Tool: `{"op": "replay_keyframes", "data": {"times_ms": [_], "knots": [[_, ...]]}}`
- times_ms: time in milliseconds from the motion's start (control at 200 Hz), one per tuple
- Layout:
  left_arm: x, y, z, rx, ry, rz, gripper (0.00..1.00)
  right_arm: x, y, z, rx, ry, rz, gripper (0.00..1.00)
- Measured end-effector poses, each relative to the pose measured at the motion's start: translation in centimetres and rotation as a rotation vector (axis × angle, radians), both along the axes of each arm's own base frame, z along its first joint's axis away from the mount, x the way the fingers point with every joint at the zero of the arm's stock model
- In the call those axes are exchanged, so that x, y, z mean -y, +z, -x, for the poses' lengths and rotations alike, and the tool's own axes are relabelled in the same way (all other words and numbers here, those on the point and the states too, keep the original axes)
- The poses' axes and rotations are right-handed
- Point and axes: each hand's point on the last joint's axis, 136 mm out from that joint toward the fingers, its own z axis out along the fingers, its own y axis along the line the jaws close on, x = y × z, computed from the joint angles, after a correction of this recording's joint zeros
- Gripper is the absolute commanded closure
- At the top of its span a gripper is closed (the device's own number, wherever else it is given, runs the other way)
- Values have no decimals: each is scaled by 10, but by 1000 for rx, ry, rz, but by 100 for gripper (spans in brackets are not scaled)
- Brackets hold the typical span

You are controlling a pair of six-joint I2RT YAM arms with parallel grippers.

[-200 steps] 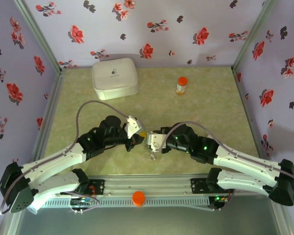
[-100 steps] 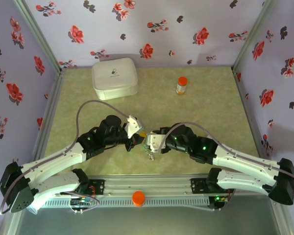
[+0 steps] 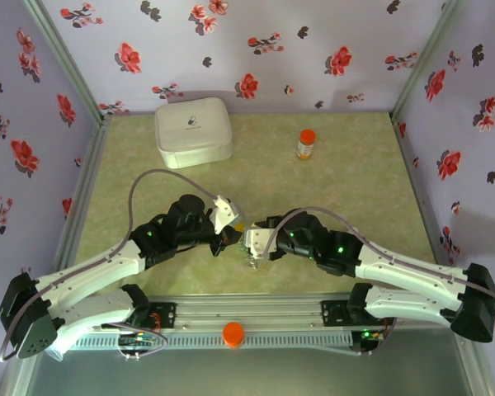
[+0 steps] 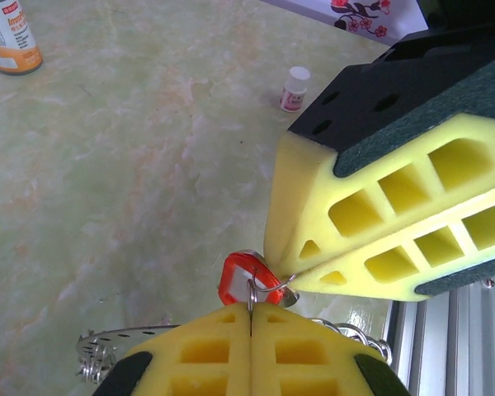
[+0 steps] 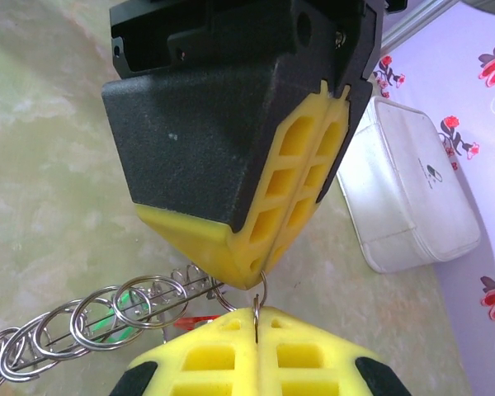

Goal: Put the keys on the keyring

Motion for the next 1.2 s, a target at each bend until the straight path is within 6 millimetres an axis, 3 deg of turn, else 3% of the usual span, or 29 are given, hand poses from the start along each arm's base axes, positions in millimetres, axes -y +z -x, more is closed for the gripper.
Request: {"op": "replay_keyframes", "data": {"times_ms": [895, 1200], "knots": [[0, 0, 0, 3, 0, -1, 100, 0, -5, 2, -23, -8, 8, 100], [8, 6, 7, 202, -53, 14, 100, 25, 17, -4, -193, -150, -185, 100]]}}
